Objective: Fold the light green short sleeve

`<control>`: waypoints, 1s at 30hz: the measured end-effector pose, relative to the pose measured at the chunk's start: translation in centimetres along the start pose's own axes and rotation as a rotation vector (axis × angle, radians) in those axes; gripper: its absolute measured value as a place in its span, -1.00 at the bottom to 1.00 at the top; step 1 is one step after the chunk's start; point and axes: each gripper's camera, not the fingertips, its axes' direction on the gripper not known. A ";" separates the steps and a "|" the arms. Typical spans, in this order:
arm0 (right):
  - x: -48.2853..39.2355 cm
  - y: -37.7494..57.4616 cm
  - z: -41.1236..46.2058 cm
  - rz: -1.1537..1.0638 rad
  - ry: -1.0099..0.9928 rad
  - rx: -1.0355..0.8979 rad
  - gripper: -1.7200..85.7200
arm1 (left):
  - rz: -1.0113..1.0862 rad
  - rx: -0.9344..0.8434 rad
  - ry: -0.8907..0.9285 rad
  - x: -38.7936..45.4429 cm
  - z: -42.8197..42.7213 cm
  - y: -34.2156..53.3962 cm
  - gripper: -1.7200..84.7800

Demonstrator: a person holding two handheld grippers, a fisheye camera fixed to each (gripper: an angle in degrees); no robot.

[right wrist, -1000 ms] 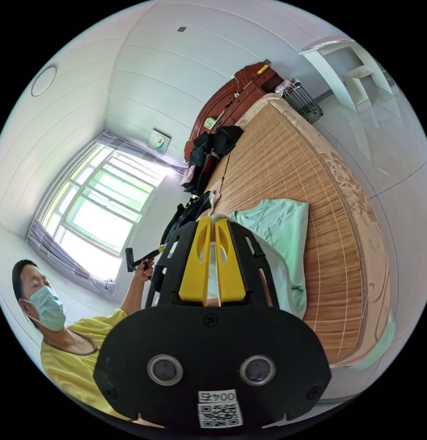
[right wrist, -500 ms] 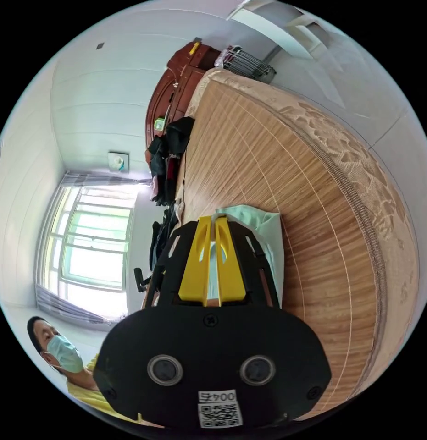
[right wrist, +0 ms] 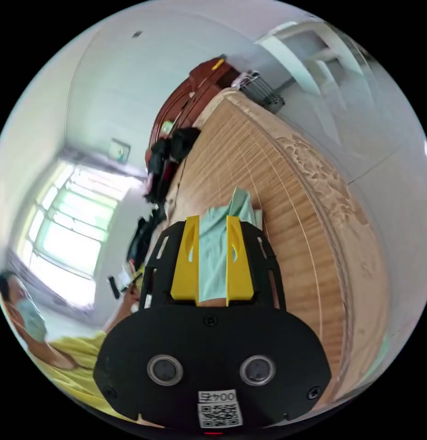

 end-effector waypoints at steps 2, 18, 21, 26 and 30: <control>-3.5 3.9 -1.3 -0.098 0.101 -0.041 -0.73 | 0.091 -0.033 -0.027 2.7 -0.8 5.0 -0.94; -18.9 20.5 -3.1 -0.256 0.503 -0.018 -0.76 | 0.478 -0.107 -0.074 12.5 5.7 16.0 -0.90; -21.1 20.0 -2.5 -0.283 0.534 -0.046 -0.74 | 0.492 -0.109 -0.060 12.5 6.0 16.5 -0.88; -23.9 18.7 -2.7 -0.314 0.552 -0.060 -0.73 | 0.505 -0.125 -0.024 12.1 6.8 17.6 -0.87; -25.3 16.5 -3.0 -0.407 0.617 -0.123 -0.70 | 0.512 -0.141 -0.005 11.6 7.5 18.0 -0.89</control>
